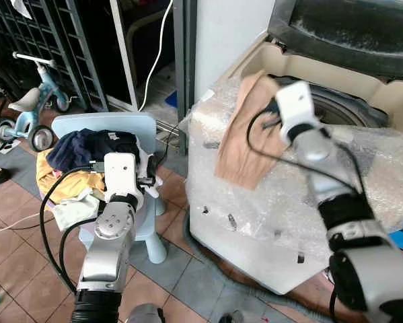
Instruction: Clothes washing
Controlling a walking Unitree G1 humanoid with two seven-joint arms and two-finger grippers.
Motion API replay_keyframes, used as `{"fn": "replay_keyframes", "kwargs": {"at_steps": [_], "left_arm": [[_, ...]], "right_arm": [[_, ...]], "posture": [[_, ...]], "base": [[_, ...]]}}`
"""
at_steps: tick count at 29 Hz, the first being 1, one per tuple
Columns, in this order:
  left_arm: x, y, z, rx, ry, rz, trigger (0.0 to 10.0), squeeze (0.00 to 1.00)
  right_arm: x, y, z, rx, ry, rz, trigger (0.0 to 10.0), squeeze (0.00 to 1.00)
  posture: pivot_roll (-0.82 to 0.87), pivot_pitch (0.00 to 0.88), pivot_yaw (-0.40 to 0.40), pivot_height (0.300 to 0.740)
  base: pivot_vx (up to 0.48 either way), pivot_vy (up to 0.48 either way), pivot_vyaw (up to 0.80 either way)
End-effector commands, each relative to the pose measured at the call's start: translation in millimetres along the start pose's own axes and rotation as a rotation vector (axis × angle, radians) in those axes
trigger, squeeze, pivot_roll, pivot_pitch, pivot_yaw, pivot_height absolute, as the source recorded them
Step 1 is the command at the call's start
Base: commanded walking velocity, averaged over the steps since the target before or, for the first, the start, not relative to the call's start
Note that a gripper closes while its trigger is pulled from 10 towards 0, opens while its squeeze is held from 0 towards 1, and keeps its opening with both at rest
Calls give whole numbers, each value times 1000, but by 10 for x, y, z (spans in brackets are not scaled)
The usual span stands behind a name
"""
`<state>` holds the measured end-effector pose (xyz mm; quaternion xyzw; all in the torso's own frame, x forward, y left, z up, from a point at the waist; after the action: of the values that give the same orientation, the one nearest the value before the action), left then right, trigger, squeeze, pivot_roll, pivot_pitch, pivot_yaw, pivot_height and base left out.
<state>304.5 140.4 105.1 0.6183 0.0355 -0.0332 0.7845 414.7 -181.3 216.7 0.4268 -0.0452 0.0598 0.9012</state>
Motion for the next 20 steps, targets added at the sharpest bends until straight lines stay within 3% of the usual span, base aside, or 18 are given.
{"fn": "replay_keyframes", "kwargs": {"at_steps": [1, 2, 4, 7, 10, 13, 14, 15, 16, 17, 20], "left_arm": [[14, 24, 0, 0, 0, 11, 10000, 0], [14, 24, 0, 0, 0, 11, 10000, 0], [21, 17, 10, -3, -1, 11, 10000, 0], [28, 3, 42, -6, -3, 6, 10000, 0], [26, -11, 61, -6, -3, 1, 10000, 0], [15, -23, 27, -5, 12, -3, 10000, 0], [10, -29, 14, -5, 17, -5, 10000, 0], [7, -33, 11, -6, 19, -6, 10000, 0], [5, -35, 12, -6, 19, -6, 10000, 0], [5, -37, 17, -5, 17, -7, 10000, 0], [17, -28, 33, -5, 14, -6, 10000, 0]], "right_arm": [[49, 91, 158, 9, -63, 26, 0, 0], [49, 91, 158, 9, -63, 26, 0, 0], [124, 150, 522, 88, -243, -14, 0, 0], [134, 115, 795, 209, -402, -85, 0, 0], [108, 21, 899, 292, -491, -146, 0, 0], [80, -56, 893, 333, -517, -177, 0, 0], [93, -72, 801, 308, -465, -180, 8510, 0], [100, -80, 744, 298, -435, -180, 8510, 0], [105, -99, 679, 293, -400, -185, 10000, 878], [106, -128, 605, 292, -364, -194, 10000, 1000], [88, -181, 501, 308, -316, -192, 10000, 1000]], "posture": [[-47, 0, -8, 740], [-47, 0, -8, 740], [-51, 0, -10, 740], [-46, 0, -15, 740], [-43, 0, -24, 740], [-43, 0, -29, 740], [-46, 0, -28, 740], [-46, 0, -28, 740], [-46, 0, -27, 740], [-47, 0, -27, 740], [-49, 0, -24, 740]], "base": [[0, 0, 0], [0, 0, 0], [0, 0, 0], [0, 0, 0], [0, 0, 0], [0, 0, 0], [0, 0, 0], [0, 0, 0], [0, 0, 0], [0, 0, 0], [0, 0, 0]]}}
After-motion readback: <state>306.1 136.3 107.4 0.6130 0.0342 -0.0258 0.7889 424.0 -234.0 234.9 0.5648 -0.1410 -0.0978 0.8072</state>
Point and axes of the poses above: a point about 5 cm out from each wrist's last joint towards the gripper, its own x axis pointing out of the wrist towards the gripper, its own y axis along the axis of the wrist's last joint, z = x × y, the point moved 2 cm from there along x, pointing out of the wrist towards the gripper, and after that the axes turned 15 degrees about -x, right-handed, at the moved point
